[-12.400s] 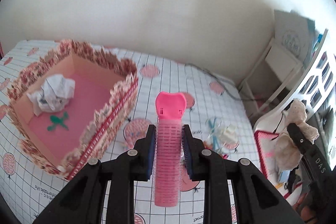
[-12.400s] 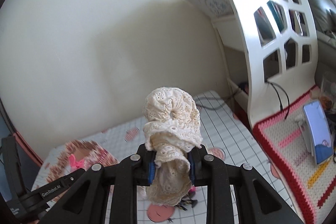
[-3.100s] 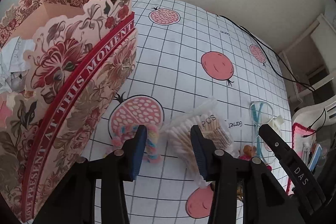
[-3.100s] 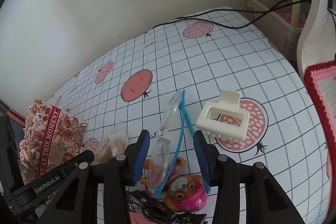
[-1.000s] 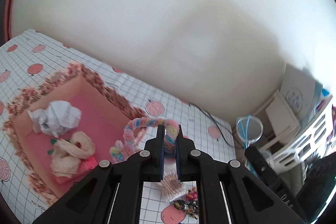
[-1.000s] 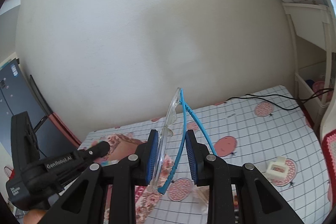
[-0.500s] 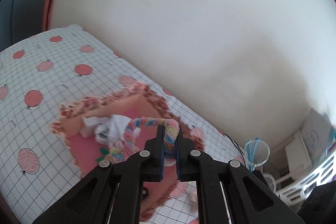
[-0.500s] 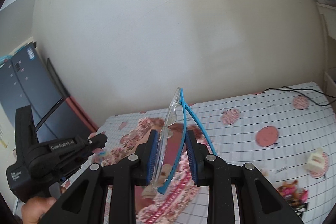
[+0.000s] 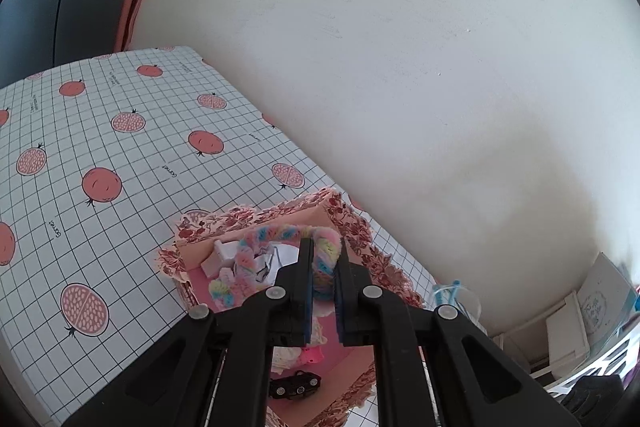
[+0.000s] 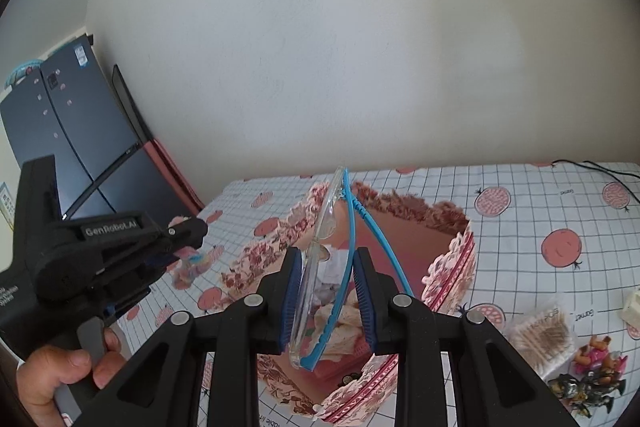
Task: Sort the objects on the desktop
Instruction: 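Lift and carry the hair tie and glasses over the pink box, then open left tool to drop the hair tie while right tool releases the glasses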
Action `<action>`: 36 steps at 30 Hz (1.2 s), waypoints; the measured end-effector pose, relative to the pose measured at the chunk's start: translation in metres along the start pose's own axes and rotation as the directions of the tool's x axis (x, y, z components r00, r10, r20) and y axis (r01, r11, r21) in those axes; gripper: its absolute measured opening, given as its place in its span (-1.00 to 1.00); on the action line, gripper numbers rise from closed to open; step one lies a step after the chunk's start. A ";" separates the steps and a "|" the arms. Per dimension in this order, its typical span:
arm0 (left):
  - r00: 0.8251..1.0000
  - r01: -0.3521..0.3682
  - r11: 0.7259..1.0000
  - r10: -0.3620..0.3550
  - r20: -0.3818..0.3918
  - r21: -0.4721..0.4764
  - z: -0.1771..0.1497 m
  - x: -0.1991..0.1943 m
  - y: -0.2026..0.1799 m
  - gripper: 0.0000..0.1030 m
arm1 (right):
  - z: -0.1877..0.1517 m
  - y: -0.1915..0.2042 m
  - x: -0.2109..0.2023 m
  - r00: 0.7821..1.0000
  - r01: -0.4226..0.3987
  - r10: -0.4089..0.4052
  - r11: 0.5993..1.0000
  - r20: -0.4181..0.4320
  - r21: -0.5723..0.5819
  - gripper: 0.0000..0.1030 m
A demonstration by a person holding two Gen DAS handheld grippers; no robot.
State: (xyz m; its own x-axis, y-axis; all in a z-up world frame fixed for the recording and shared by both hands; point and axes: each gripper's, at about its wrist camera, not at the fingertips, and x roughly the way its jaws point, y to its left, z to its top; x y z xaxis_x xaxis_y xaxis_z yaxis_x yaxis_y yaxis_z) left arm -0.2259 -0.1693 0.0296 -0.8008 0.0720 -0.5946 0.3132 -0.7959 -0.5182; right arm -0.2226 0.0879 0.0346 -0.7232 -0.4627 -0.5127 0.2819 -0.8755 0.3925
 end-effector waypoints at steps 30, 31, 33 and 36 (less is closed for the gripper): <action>0.971 -0.096 0.992 0.076 -0.226 -0.077 -0.035 0.077 0.018 0.02 | -0.021 -0.024 0.052 0.987 0.042 -0.031 0.997 -0.156 0.069 -0.39; 0.971 -0.100 0.992 0.081 -0.225 -0.075 -0.034 0.077 0.018 0.02 | -0.020 -0.024 0.052 0.988 0.038 -0.026 0.997 -0.155 0.071 -0.38; 0.970 -0.106 0.992 0.088 -0.224 -0.069 -0.034 0.076 0.017 0.03 | -0.020 -0.024 0.051 0.988 0.034 -0.023 0.997 -0.153 0.075 -0.37; 0.969 -0.117 0.991 0.099 -0.225 -0.067 -0.034 0.076 0.017 0.07 | -0.019 -0.026 0.051 0.988 0.037 -0.024 0.996 -0.155 0.085 -0.36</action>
State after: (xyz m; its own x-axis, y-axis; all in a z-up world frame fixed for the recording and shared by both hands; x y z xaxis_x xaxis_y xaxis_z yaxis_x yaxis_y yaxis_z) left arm -0.2639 -0.1566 -0.0455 -0.6302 0.1265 -0.7661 0.4381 -0.7567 -0.4853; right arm -0.2548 0.0848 -0.0165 -0.6235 -0.4576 -0.6339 0.2002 -0.8772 0.4363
